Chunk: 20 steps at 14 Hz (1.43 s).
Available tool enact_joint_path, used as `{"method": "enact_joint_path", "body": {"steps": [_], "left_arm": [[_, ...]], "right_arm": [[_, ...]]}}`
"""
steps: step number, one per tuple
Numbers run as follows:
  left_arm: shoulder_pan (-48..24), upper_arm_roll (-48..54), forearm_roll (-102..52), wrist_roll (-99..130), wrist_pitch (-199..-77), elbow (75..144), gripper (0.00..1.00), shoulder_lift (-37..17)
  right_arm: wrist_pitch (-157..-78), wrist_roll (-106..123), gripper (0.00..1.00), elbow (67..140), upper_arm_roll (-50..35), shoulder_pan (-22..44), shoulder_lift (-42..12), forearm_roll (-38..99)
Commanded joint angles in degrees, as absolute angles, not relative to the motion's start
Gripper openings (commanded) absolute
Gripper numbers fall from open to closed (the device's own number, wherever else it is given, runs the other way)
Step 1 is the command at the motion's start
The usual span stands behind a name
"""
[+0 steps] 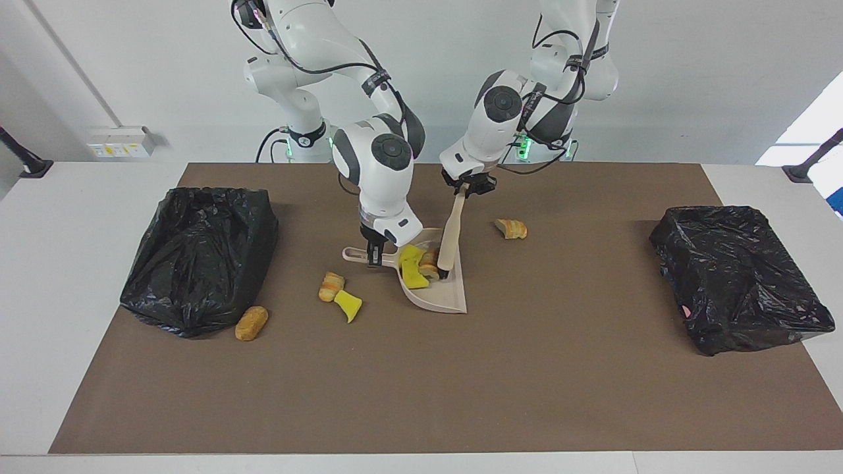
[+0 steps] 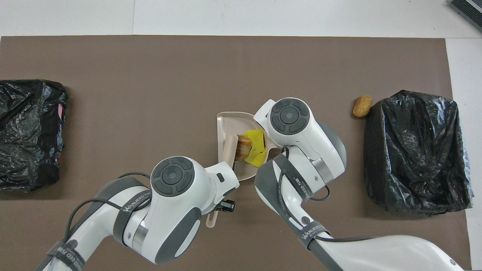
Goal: Sweep and dump trash in bin
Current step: 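Brush the trash into the dustpan held by the right gripper, then sweep the remaining bread crust into the dustpan with the left gripper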
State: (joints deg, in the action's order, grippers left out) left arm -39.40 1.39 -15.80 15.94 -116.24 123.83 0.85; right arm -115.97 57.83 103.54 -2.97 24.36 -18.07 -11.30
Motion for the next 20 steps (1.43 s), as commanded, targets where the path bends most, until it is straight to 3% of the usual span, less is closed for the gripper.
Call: {"method": "enact_joint_path", "body": {"steps": [1,4,10,20], "left_arm": [[-40.8,0.4,-17.0,21.0,-114.5,122.3,0.00,1.8],[-40.5,0.2,-16.8,24.7,-110.3,119.7,0.00,2.1],[-36.5,-0.4,-12.9,27.0,-96.2,120.8,0.00,9.0],[-27.3,-0.2,-0.2,35.2,-92.9,140.3,0.00,23.5]], "right_arm": [[-117.9,57.3,0.00,104.2,-3.4,23.6,-18.3,-12.0],[-117.9,59.4,0.00,103.9,-3.4,23.6,-18.4,-12.0],[-117.9,60.6,0.00,104.2,-3.4,23.6,-18.3,-12.0],[-117.9,63.9,0.00,104.4,-3.4,23.9,-18.2,-12.2]]}}
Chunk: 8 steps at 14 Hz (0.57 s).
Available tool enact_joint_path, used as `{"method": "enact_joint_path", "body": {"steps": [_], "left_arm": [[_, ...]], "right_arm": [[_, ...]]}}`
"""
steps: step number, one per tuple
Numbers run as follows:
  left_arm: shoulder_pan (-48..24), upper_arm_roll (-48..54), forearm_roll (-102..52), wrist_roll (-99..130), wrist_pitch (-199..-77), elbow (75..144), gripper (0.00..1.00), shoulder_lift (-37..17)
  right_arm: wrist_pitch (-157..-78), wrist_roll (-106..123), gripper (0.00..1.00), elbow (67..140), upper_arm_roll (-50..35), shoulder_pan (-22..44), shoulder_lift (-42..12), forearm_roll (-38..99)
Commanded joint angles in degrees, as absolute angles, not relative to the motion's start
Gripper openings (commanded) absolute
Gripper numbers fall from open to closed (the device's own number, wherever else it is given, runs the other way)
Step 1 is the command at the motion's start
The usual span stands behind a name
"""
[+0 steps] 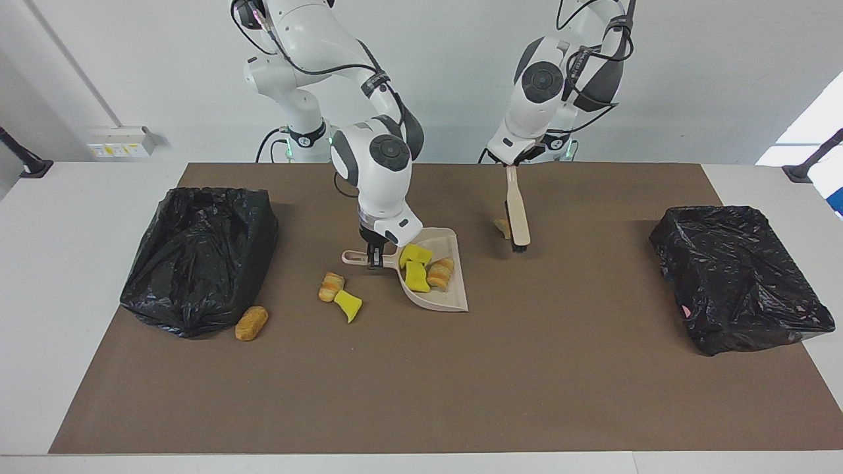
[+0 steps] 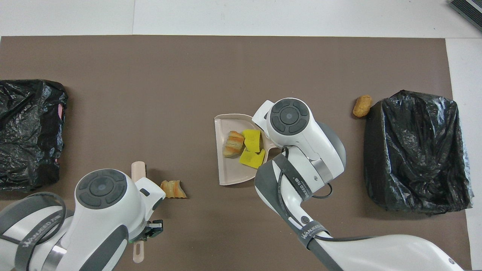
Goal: Sweep and dump trash in bin
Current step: 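Sweep the remaining bread crust into the dustpan with the left gripper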
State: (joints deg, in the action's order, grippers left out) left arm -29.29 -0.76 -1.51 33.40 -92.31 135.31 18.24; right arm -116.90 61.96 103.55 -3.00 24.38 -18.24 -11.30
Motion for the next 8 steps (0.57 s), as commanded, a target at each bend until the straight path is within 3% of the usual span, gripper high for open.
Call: {"method": "enact_joint_path", "body": {"steps": [1,3,5,8], "left_arm": [[-27.3,-0.1,-0.2,35.8,-93.9,142.0,0.00,24.9],[-28.5,0.3,-0.4,42.6,-96.9,146.0,0.00,26.6],[-34.9,0.4,-1.0,51.8,-102.5,149.7,0.00,26.1],[-40.4,0.4,-9.1,61.9,-108.3,150.6,0.00,25.0]], "right_arm": [[-117.9,63.8,0.00,104.5,-3.4,23.9,-18.2,-12.2],[-117.9,63.8,0.00,104.5,-3.4,23.9,-18.2,-12.2],[-118.1,63.8,0.00,104.5,-3.4,23.8,-18.2,-12.2],[-118.4,63.8,0.00,104.5,-3.4,23.6,-18.2,-12.2]]}}
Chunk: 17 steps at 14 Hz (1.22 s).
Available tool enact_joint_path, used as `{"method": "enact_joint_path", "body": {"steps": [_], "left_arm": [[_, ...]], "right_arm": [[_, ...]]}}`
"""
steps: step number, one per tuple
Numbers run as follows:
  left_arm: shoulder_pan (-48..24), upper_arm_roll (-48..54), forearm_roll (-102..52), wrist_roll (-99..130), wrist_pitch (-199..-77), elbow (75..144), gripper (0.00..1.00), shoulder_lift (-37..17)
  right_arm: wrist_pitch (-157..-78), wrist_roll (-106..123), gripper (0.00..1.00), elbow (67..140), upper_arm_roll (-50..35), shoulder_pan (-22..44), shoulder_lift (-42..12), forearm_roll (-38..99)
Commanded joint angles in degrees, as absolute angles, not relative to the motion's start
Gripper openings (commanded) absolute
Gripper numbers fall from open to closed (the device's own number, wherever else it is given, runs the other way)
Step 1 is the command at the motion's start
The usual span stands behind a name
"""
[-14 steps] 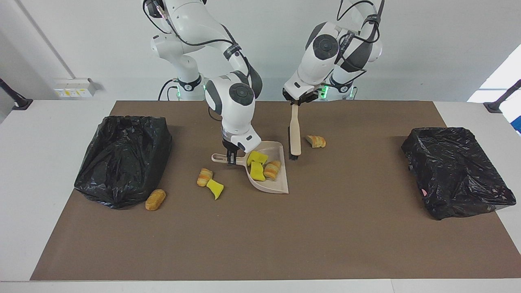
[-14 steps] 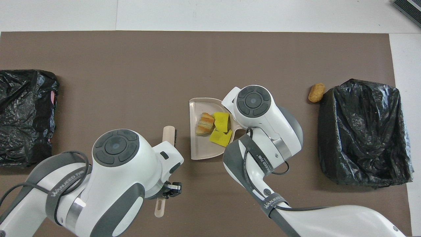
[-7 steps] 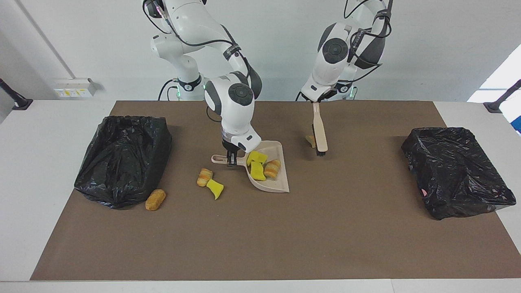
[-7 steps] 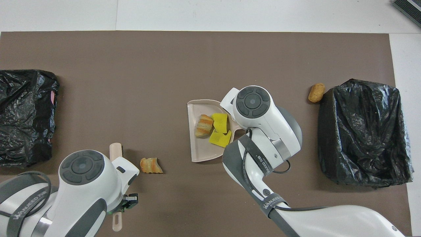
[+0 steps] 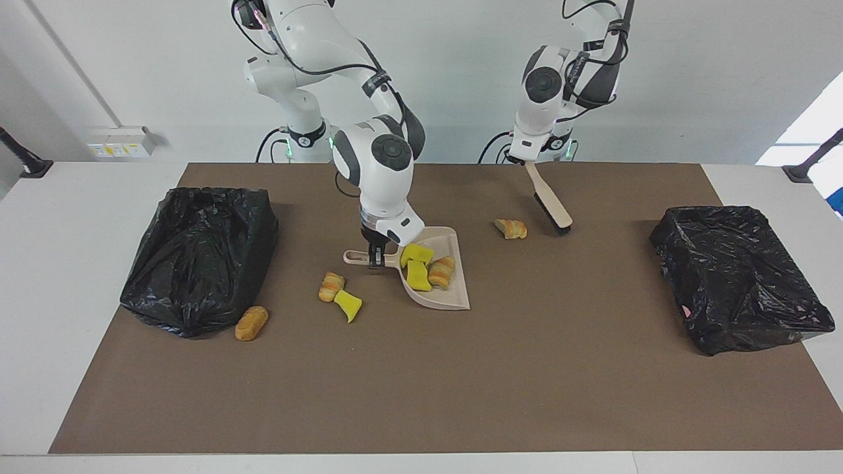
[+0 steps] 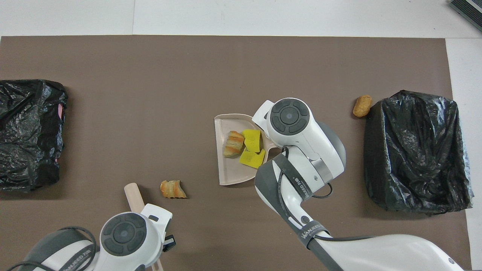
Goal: Sweep and dump trash in bin
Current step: 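Sweep the remaining bread crust into the dustpan with the left gripper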
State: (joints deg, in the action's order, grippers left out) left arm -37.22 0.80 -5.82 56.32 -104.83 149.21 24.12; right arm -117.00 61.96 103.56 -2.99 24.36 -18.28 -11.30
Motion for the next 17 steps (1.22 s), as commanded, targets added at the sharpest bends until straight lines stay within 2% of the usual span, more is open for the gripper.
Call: {"method": "enact_joint_path", "body": {"steps": [1,5,7,10,17], "left_arm": [[-43.0,0.4,-9.7,64.7,-110.8,150.6,0.00,24.1],[-44.7,0.3,-13.6,66.3,-122.0,148.6,0.00,16.4],[-44.1,0.2,-13.7,64.0,-125.9,144.2,0.00,9.9],[-43.3,0.2,-13.7,60.2,-132.2,136.7,0.00,3.9],[-46.7,0.8,-15.5,41.3,-132.5,129.6,0.00,-0.3]], "right_arm": [[-118.4,63.8,0.00,104.5,-3.4,23.6,-18.2,-12.2],[-118.4,63.6,0.00,104.5,-3.4,23.6,-18.2,-12.2],[-118.5,63.5,0.00,104.5,-3.4,23.6,-18.2,-12.2],[-118.6,63.5,0.00,104.5,-3.4,23.6,-18.3,-12.2],[-118.9,63.2,0.00,104.5,-3.4,23.5,-18.3,-12.1]]}}
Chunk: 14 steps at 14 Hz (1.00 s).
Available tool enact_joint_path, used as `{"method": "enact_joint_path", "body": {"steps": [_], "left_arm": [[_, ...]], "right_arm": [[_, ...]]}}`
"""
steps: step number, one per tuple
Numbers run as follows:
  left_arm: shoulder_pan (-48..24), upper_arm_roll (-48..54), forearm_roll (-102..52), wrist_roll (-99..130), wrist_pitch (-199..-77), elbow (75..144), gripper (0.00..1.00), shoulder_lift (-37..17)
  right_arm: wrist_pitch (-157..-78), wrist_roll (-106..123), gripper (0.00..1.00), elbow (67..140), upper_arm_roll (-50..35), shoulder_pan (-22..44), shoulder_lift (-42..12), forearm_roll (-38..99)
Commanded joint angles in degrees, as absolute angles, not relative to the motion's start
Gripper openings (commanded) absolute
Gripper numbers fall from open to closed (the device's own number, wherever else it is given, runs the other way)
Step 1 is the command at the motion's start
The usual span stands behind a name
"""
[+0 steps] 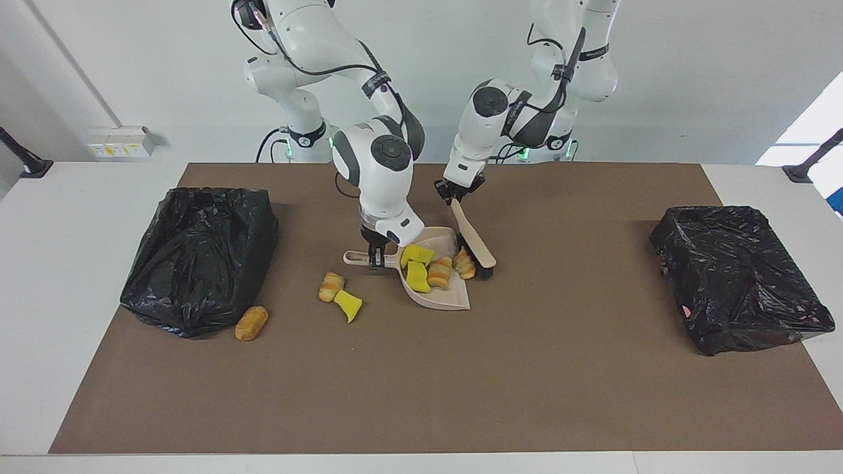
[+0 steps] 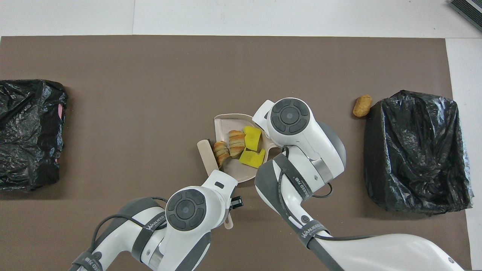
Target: Sweep and dump trash in bin
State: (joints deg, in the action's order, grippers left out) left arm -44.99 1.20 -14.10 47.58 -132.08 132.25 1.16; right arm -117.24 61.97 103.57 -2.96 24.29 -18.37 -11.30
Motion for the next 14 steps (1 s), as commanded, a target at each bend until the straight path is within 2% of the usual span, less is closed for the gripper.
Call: {"method": "enact_joint_path", "body": {"steps": [1,5,9,14], "left_arm": [[-47.1,0.8,-15.5,39.2,-132.5,129.0,0.00,-0.4],[-48.9,0.8,-15.7,38.7,-131.2,127.0,0.00,-0.8],[-48.7,0.4,-15.4,38.6,-118.9,126.2,0.00,0.3],[-47.7,0.1,-14.7,39.0,-113.0,126.2,0.00,3.9]], "right_arm": [[-118.9,63.2,0.00,104.5,-3.4,23.5,-18.4,-12.0],[-119.6,63.5,0.00,104.7,-3.4,22.8,-18.4,-12.0],[-119.5,63.4,0.00,104.8,-3.5,22.4,-18.4,-11.9],[-118.9,63.6,0.00,104.7,-3.4,22.1,-18.4,-11.8]]}}
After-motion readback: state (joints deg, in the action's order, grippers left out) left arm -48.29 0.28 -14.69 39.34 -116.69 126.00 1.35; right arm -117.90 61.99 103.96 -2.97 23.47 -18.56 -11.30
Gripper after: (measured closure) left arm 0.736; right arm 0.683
